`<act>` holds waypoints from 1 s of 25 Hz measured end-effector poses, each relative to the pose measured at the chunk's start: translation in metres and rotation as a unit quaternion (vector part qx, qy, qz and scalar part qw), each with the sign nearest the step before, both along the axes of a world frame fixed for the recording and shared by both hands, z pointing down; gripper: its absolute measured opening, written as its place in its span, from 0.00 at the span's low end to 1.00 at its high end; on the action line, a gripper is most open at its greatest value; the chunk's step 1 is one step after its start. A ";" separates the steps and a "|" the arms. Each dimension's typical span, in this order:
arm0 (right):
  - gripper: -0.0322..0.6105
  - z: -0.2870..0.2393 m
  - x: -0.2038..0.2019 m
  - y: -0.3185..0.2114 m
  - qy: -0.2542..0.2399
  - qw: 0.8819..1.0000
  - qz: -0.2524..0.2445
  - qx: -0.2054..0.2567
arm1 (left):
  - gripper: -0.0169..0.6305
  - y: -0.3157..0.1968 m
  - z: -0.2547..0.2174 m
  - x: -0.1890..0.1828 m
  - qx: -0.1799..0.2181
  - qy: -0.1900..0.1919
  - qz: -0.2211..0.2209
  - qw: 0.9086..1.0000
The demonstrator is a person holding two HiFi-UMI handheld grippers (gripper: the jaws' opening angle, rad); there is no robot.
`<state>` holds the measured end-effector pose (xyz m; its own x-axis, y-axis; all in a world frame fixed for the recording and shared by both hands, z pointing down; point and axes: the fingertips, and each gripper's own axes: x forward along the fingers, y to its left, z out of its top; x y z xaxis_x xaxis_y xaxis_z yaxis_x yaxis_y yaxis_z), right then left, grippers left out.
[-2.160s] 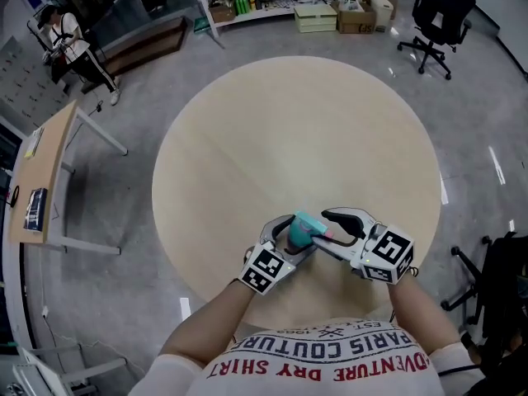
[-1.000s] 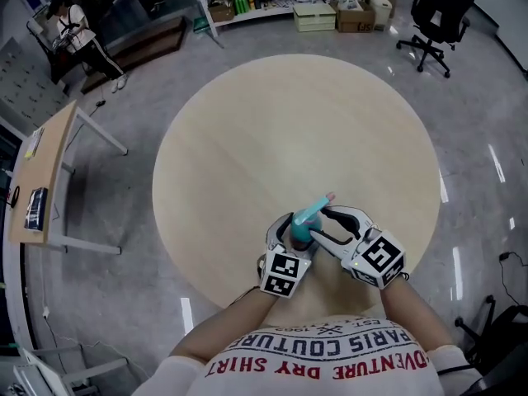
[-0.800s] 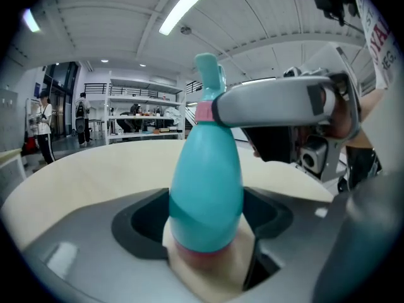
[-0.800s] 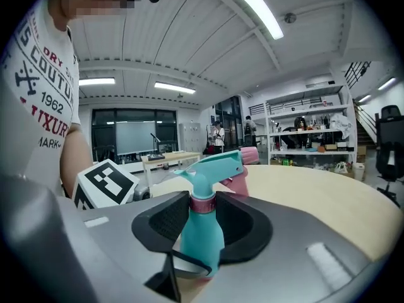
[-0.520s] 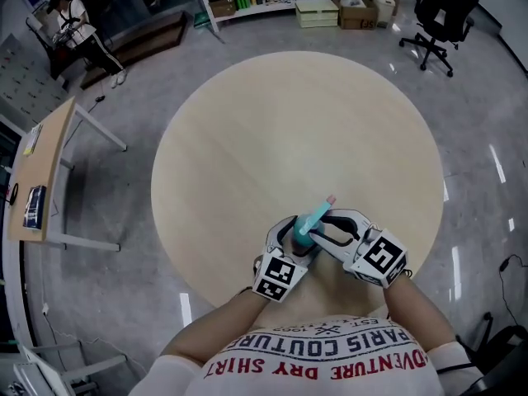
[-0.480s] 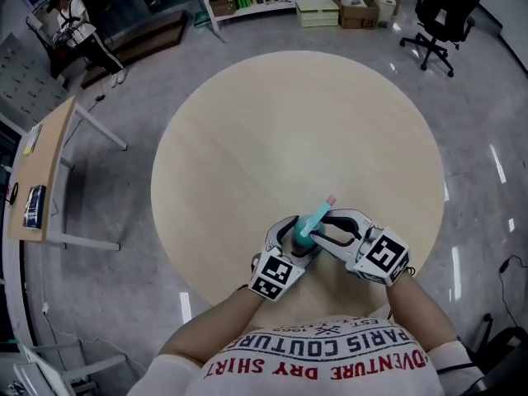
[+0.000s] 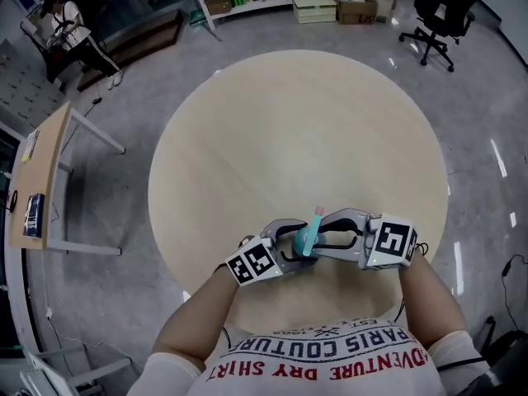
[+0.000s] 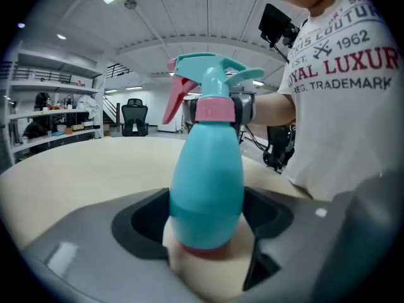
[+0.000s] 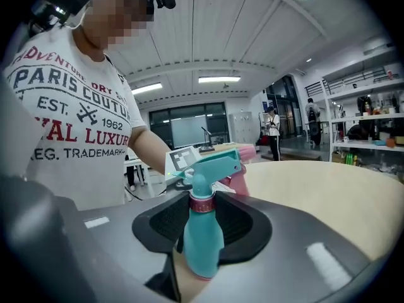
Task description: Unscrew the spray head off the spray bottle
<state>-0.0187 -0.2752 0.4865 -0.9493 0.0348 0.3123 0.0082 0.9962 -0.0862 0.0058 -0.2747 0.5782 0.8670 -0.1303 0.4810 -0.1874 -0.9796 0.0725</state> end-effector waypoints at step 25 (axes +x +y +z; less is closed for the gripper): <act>0.25 -0.001 0.015 0.004 -0.021 0.948 0.315 0.043 | 0.57 -0.006 0.001 0.006 0.016 -0.002 -0.384 0.923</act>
